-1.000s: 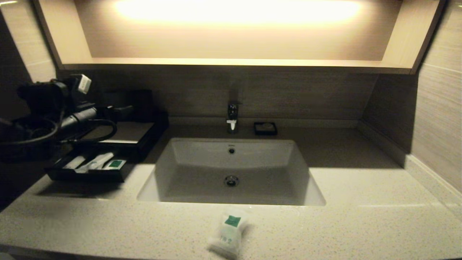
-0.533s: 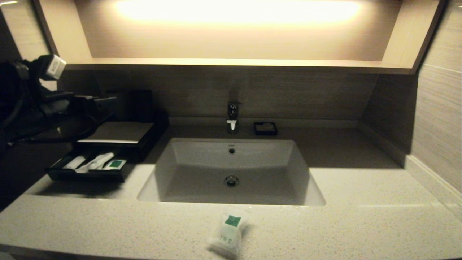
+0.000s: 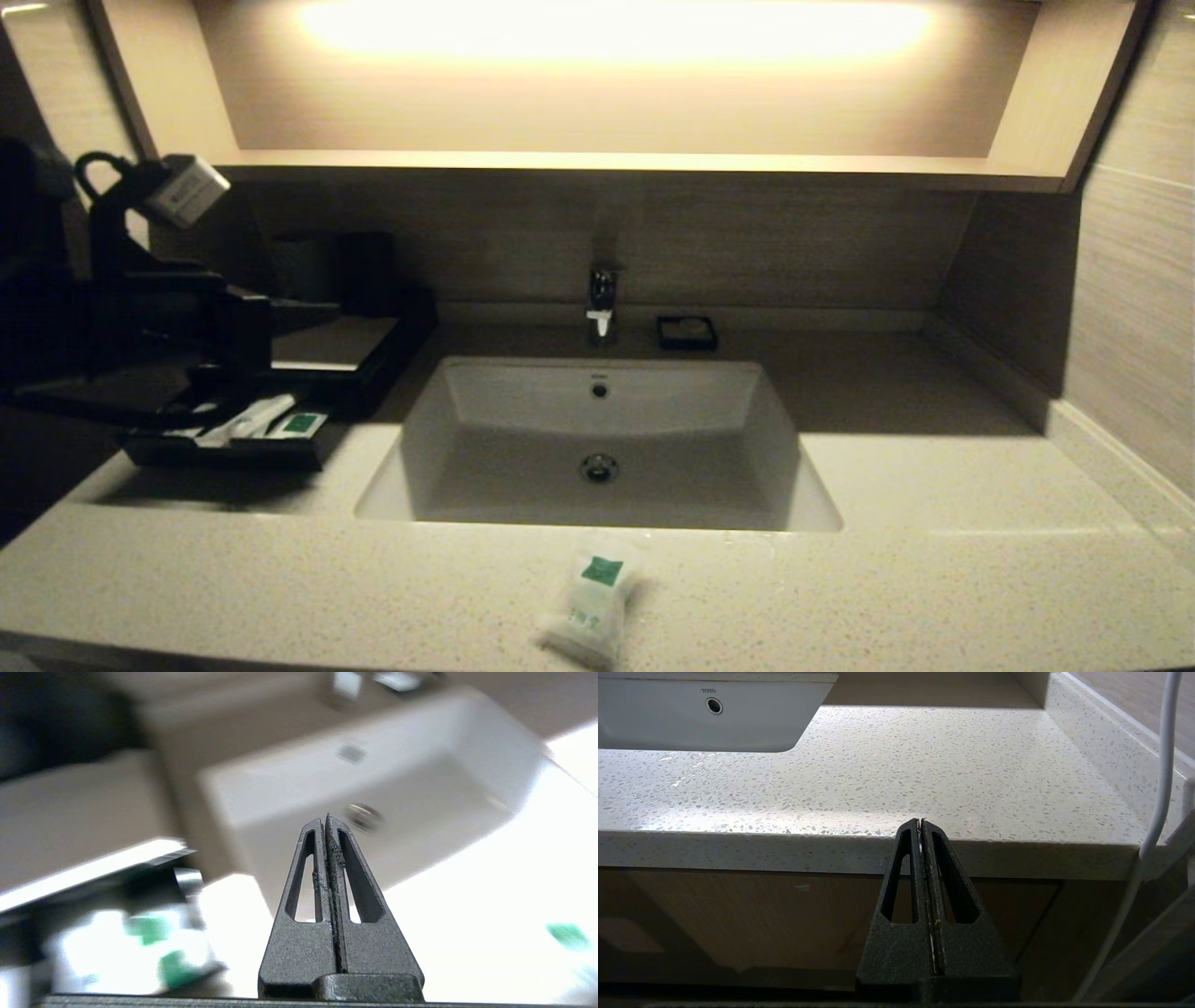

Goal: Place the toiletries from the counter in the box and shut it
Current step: Pick up the bathroom toiletry

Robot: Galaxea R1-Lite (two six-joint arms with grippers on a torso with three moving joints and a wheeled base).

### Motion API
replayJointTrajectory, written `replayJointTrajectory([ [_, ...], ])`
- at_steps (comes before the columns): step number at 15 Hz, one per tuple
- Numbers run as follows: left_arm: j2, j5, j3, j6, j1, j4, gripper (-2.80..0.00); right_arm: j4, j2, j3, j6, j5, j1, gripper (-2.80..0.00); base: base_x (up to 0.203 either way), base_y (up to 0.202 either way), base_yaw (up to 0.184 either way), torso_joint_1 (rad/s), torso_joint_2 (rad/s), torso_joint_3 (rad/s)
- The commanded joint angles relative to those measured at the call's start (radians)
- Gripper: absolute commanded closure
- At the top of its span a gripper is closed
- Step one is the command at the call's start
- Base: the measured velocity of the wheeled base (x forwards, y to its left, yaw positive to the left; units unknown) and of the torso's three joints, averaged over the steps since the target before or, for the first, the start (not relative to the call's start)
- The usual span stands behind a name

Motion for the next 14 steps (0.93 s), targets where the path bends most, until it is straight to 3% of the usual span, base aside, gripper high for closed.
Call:
replayJointTrajectory([
  [1, -0.042, -0.006, 0.058, 0.003, -0.106, 0.024, 0.00, 0.000, 0.001, 0.002, 0.000, 0.001, 0.000, 0.00, 0.000, 0.000, 0.000, 0.000, 0.00, 0.000],
  [9, -0.046, -0.032, 0.107, -0.061, -0.298, 0.155, 0.00, 0.000, 0.001, 0.002, 0.000, 0.001, 0.000, 0.00, 0.000, 0.000, 0.000, 0.000, 0.00, 0.000],
  [14, -0.051, -0.019, 0.092, -0.065, -0.425, 0.241, 0.00, 0.000, 0.001, 0.002, 0.000, 0.001, 0.000, 0.00, 0.000, 0.000, 0.000, 0.000, 0.00, 0.000],
])
